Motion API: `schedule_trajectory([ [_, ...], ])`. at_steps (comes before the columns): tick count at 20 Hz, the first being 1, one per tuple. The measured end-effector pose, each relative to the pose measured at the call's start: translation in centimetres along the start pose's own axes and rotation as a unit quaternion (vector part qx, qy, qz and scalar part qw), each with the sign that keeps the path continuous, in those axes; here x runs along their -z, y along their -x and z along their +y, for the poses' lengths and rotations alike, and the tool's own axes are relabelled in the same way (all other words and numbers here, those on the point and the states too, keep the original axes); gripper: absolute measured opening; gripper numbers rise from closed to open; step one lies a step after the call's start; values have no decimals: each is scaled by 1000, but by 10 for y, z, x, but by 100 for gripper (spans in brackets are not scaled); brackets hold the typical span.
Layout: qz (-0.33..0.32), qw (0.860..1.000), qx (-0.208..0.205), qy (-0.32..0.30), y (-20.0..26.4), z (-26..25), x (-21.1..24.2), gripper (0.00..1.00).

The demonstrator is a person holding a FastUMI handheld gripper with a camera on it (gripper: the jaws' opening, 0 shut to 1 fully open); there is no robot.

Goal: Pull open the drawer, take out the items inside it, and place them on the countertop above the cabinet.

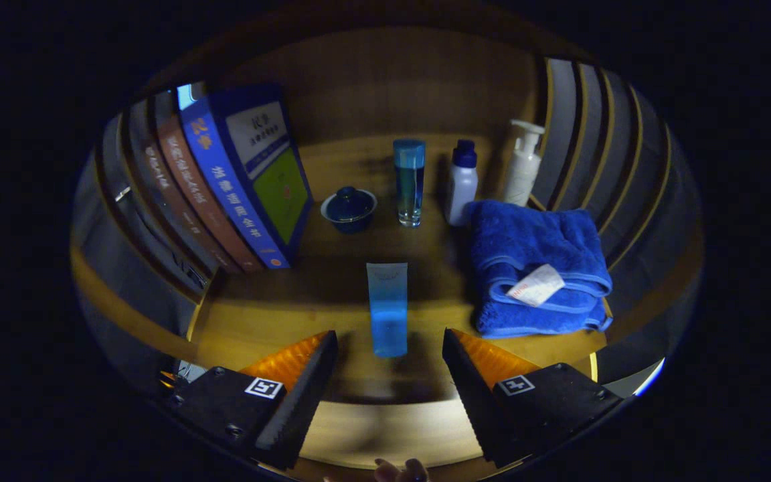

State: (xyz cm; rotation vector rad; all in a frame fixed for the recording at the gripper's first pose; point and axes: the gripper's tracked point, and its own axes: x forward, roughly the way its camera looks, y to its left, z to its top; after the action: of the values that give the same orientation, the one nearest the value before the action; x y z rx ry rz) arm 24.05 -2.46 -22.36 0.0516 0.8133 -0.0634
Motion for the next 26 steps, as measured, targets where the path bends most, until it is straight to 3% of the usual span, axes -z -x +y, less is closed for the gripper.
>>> schedule_trajectory([
  [5,-77,997,-25,5,80,7,16,100],
  [13,-178,984,-23,26,176,5,78,100],
  [18,-224,973,-37,38,198,2,141,100],
  [26,-223,974,-35,1,187,-20,236,100],
])
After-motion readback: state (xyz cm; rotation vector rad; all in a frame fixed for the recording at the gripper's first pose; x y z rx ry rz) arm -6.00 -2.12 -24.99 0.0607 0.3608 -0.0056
